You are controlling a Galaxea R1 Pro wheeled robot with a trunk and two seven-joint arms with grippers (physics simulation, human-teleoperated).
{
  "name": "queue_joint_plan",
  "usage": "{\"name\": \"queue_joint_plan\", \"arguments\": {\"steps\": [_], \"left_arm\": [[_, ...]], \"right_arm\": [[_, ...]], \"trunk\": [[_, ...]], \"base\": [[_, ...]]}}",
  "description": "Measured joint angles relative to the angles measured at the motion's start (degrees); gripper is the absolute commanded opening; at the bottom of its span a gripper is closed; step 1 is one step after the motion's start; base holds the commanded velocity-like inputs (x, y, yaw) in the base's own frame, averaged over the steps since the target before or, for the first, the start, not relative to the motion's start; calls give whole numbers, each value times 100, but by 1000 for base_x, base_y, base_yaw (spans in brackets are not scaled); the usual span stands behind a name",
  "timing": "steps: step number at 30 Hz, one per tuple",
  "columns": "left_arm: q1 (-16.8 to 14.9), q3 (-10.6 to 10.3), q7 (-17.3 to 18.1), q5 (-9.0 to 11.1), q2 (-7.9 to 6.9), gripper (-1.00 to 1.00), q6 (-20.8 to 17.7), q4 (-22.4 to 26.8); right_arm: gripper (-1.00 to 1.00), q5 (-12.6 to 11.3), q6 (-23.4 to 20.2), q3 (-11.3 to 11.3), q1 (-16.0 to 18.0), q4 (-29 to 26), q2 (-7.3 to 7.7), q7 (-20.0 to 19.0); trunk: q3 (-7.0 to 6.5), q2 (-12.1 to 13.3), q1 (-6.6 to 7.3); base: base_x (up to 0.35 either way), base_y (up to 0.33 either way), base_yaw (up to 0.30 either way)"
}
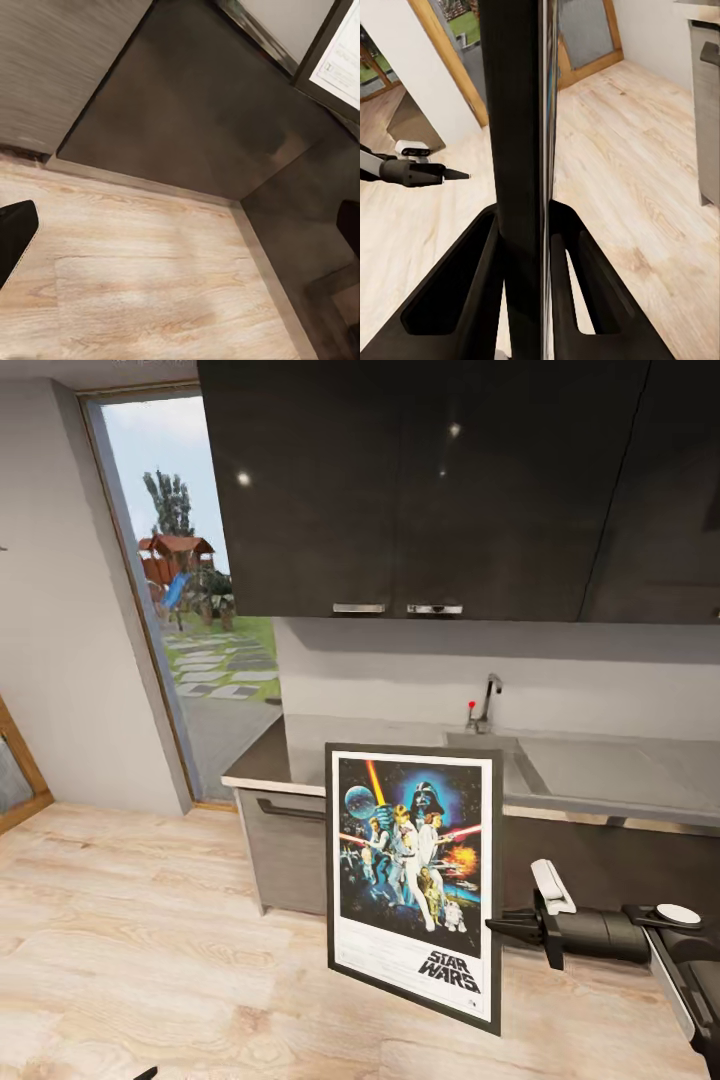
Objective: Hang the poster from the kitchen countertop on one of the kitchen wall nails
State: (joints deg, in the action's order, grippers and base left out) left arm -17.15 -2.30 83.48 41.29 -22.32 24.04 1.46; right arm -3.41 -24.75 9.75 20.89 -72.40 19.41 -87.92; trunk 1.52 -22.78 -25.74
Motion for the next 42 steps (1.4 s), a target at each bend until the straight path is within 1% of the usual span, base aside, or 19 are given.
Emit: {"name": "queue_joint_plan", "arguments": {"steps": [8, 20, 26, 29, 32, 42], "left_arm": [[0, 0, 8, 0, 0, 100, 8, 0], [0, 0, 9, 1, 8, 100, 7, 0], [0, 0, 8, 0, 9, 100, 8, 0], [0, 0, 8, 0, 8, 100, 8, 0], [0, 0, 12, 1, 9, 100, 6, 0], [0, 0, 11, 1, 8, 100, 4, 0]], "right_arm": [[-100, 1, 5, -1, 0, 0, -8, 10], [-100, 1, 10, -1, 0, -3, -10, 14], [-100, 4, 10, -1, 0, -8, -10, 18], [-100, 4, 9, -1, 0, -10, -10, 117], [-100, 2, 3, -3, 1, -13, -10, 215], [-100, 2, 3, -9, 2, -15, -10, 252]], "trunk": [[0, 0, 0], [0, 0, 1], [0, 0, 0], [0, 0, 0], [0, 1, 0], [0, 0, 1]], "base": [[0, 20, 290], [15, 234, 292], [22, 64, 292], [4, 89, 292], [1, 218, 292], [75, 279, 292]]}}
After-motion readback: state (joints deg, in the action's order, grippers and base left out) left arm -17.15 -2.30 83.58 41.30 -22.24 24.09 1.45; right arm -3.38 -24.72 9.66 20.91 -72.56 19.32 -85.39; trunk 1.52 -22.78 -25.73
